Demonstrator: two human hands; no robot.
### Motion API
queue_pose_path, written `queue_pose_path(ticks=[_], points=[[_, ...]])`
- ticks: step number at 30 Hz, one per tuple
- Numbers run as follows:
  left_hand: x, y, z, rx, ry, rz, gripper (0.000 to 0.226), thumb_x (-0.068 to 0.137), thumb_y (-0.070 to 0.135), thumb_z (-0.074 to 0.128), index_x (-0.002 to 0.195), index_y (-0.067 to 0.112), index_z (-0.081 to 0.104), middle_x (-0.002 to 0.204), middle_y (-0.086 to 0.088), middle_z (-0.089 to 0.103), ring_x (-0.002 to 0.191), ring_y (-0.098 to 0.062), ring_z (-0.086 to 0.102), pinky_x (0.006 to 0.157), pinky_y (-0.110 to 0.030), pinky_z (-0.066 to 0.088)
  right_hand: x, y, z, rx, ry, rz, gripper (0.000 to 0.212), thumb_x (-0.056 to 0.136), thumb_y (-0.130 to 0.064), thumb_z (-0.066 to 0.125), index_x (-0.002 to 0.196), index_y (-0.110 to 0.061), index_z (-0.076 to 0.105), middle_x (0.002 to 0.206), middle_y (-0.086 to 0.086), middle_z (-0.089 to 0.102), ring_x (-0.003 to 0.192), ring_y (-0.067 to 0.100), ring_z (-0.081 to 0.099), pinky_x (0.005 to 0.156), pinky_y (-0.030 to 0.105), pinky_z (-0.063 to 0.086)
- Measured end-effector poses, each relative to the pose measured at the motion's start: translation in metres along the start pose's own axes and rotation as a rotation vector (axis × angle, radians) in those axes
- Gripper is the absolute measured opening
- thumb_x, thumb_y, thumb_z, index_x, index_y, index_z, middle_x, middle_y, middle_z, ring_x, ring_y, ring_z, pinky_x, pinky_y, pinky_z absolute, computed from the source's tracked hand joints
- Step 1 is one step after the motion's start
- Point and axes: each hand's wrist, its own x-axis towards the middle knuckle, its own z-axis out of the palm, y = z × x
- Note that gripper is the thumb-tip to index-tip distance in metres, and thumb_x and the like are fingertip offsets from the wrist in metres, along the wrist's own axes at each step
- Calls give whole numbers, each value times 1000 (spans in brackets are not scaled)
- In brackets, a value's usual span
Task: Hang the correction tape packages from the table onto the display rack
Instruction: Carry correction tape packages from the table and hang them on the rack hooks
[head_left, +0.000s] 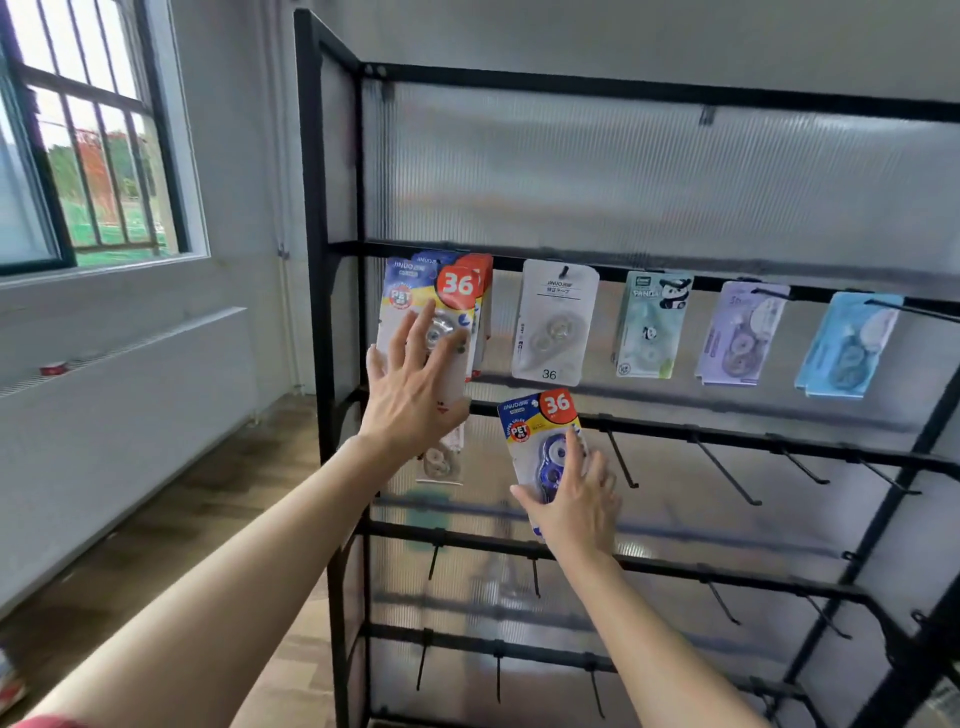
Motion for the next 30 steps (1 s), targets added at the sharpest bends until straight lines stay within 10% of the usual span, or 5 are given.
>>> queue_pose_path(ticks=[30], points=[[50, -13, 44, -50, -154, -54, 81, 87, 24, 66, 150, 27, 15, 158, -6, -14, 144, -30, -9, 107, -58, 33, 13, -2, 13, 73, 6, -25, 101, 72, -71, 60, 148, -19, 19, 142, 14, 30, 125, 29, 38, 96, 40, 43]])
